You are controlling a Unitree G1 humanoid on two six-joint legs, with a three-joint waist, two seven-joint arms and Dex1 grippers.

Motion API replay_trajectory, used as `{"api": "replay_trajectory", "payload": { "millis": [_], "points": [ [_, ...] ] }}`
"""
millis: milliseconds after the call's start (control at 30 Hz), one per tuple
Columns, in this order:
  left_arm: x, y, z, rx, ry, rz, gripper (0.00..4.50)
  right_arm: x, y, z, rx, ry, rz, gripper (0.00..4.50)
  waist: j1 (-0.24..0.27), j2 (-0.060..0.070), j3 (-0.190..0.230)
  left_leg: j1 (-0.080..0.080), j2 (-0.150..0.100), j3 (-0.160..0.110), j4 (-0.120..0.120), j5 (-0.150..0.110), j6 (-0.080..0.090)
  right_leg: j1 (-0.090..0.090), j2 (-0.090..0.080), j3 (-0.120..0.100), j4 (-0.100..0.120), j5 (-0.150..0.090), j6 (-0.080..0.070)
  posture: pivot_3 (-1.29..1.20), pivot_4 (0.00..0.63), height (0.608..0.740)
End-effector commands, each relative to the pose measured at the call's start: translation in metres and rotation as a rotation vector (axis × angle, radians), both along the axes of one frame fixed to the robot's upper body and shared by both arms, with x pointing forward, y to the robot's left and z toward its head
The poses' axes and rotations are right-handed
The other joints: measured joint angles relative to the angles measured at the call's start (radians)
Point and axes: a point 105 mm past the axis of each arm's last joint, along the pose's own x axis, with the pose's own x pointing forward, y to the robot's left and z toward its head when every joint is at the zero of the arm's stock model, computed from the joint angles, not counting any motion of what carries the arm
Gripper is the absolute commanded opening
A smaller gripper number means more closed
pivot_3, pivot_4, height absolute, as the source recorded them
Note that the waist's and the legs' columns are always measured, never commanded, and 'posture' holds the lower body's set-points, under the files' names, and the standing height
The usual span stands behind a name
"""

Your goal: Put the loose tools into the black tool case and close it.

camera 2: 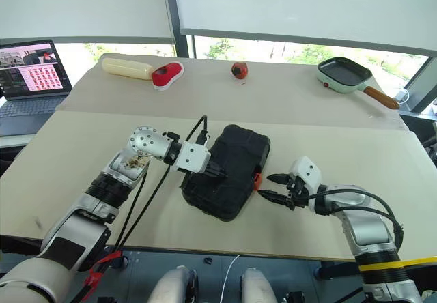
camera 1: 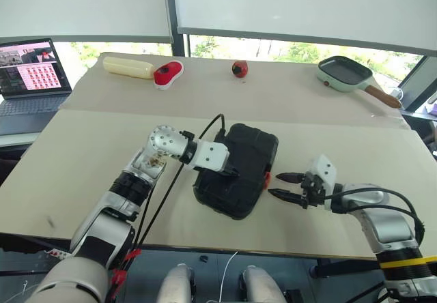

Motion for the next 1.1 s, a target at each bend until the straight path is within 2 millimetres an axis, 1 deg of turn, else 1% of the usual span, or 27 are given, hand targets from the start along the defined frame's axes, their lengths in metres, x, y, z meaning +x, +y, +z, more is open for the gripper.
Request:
{"api": "replay_trajectory", "payload": {
  "millis": [33, 267, 367, 467, 533, 567, 700, 900, 1100],
  "points": [
    [-0.003, 0.013, -0.024, 0.098, 0.069, 0.027, 0.0, 0.007, 0.004, 0.011, 0.009, -0.058, 0.03, 2.86, 0.001, 0.0, 0.0, 0.0, 0.0, 0.0, 0.0, 0.0, 0.0, 0.0, 0.0, 0.0, 0.0, 0.0, 0.0, 0.0, 0.15, 0.74],
    [-0.003, 0.013, -0.021, 0.097, 0.066, 0.034, 0.0, 0.018, 0.009, 0.015, 0.025, -0.068, 0.052, 2.86, 0.0, 0.0, 0.0, 0.0, 0.0, 0.0, 0.0, 0.0, 0.0, 0.0, 0.0, 0.0, 0.0, 0.0, 0.0, 0.0, 0.15, 0.74],
    [-0.002, 0.013, -0.02, 0.096, 0.064, 0.037, 0.0, 0.018, 0.012, 0.013, 0.027, -0.067, 0.067, 2.86, -0.001, 0.0, 0.0, 0.0, 0.0, 0.0, 0.0, 0.0, 0.0, 0.0, 0.0, 0.0, 0.0, 0.0, 0.0, 0.0, 0.15, 0.74],
    [-0.001, 0.013, -0.019, 0.095, 0.062, 0.039, 0.0, 0.016, 0.014, 0.011, 0.029, -0.061, 0.088, 2.07, -0.001, 0.0, 0.0, 0.0, 0.0, 0.0, 0.0, 0.0, 0.0, 0.0, 0.0, 0.0, 0.001, 0.0, 0.0, 0.0, 0.15, 0.74],
    [-0.001, 0.013, -0.019, 0.094, 0.06, 0.041, 0.0, 0.016, 0.015, 0.011, 0.031, -0.062, 0.093, 1.44, -0.002, 0.0, 0.0, 0.0, 0.0, 0.0, 0.0, 0.0, 0.0, 0.0, 0.0, 0.0, 0.001, 0.0, 0.0, 0.0, 0.15, 0.74],
    [0.0, 0.013, -0.018, 0.093, 0.059, 0.042, 0.0, 0.017, 0.014, 0.011, 0.031, -0.063, 0.094, 1.22, -0.002, 0.0, 0.0, 0.0, 0.0, 0.0, 0.0, 0.0, 0.0, 0.0, 0.0, 0.0, 0.001, 0.0, 0.0, 0.0, 0.15, 0.74],
    [0.001, 0.012, -0.018, 0.09, 0.058, 0.047, 0.0, 0.018, 0.011, 0.012, 0.016, -0.075, 0.083, 1.21, -0.002, 0.0, 0.0, 0.0, 0.0, 0.0, 0.0, 0.0, 0.0, 0.0, 0.0, 0.0, 0.001, 0.0, 0.0, 0.0, 0.15, 0.74],
    [0.001, 0.011, -0.019, 0.086, 0.06, 0.045, 0.0, 0.011, -0.003, 0.019, -0.012, -0.082, 0.082, 1.21, 0.004, 0.0, 0.0, 0.0, 0.0, 0.0, 0.0, 0.0, 0.0, 0.0, 0.0, 0.0, 0.001, 0.0, 0.0, 0.0, 0.15, 0.74],
    [0.001, 0.007, -0.021, 0.077, 0.061, 0.041, 0.0, 0.006, -0.01, 0.023, -0.029, -0.088, 0.078, 1.21, 0.01, 0.0, 0.0, -0.001, -0.001, 0.0, 0.0, 0.0, 0.0, 0.0, -0.001, 0.0, 0.0, 0.0, 0.0, 0.0, 0.15, 0.74]
  ]
}}
